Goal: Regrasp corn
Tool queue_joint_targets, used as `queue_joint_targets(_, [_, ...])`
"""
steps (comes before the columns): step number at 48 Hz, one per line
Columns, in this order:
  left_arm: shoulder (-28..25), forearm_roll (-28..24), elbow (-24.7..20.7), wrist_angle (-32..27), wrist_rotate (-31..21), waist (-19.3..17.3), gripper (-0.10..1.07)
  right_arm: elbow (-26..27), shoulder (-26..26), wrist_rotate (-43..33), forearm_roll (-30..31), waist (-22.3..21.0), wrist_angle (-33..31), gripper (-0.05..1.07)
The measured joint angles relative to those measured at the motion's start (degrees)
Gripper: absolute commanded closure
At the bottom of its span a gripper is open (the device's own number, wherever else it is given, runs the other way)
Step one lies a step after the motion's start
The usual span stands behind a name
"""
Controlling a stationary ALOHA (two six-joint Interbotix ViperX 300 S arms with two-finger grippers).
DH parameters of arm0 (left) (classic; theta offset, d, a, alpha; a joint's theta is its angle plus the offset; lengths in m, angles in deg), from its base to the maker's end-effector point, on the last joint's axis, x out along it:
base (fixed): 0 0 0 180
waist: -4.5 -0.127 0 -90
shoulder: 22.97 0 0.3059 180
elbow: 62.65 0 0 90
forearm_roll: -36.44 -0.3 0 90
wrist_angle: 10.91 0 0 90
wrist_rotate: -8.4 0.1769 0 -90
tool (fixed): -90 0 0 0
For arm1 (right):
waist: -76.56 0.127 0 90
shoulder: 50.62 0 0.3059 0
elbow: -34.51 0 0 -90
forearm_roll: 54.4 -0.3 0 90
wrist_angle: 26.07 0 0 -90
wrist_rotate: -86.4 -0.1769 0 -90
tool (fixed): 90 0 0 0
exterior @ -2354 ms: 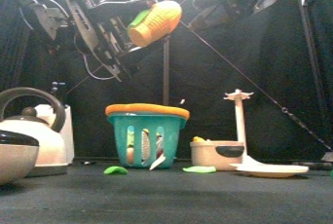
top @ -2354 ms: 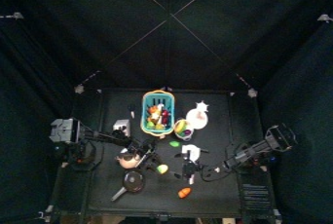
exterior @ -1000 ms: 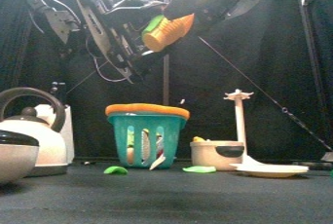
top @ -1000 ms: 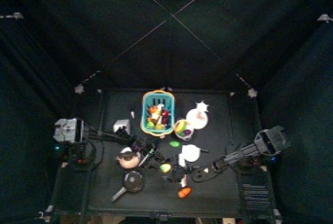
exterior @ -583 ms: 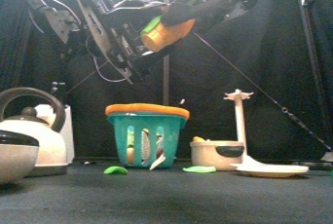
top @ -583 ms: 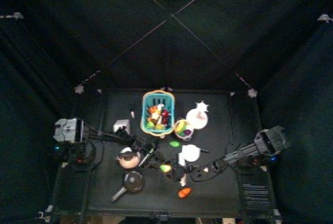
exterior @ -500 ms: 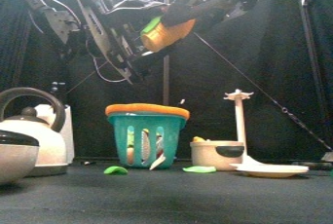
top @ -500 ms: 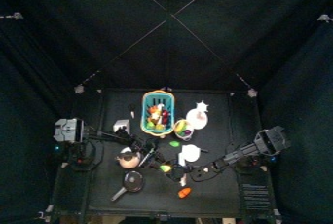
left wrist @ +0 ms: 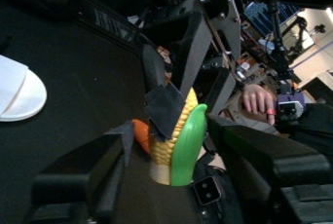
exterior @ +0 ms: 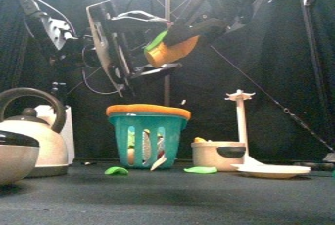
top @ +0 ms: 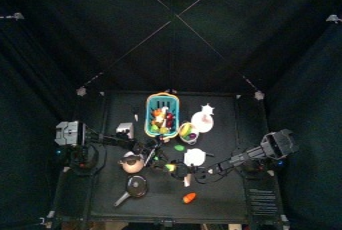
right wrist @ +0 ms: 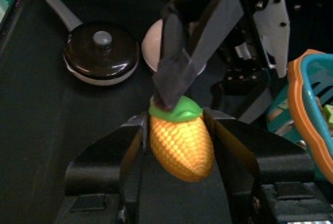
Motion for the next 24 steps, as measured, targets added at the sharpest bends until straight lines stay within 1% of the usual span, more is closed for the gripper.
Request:
queue_joint_targets(5, [0.53, 0.44, 0.09, -0.44, -0.18, -0.35, -0.05, -0.18, 0.00, 0.00, -0.88, 0.00, -0.79, 0.44])
queue_joint_targets(9, [0.62, 2.29, 0.18, -1.32, -0.26, -0.53, -0.05, -0.35, 0.00, 0.00, -2.11, -0.09, -2.37, 0.44])
queue_joint_targets(16, [0.62, 9.32, 0.97, -3.69, -0.26, -0.44, -0.05, -0.35, 0.00, -0.09, -5.98, -0.70, -7.03, 0.44])
queue_joint_targets(24, [1.32, 18.72, 1.41, -8.70, 0.26, -0.09, -0.05, 1.58, 0.00, 0.00, -14.50, -1.49, -13.97, 0.44])
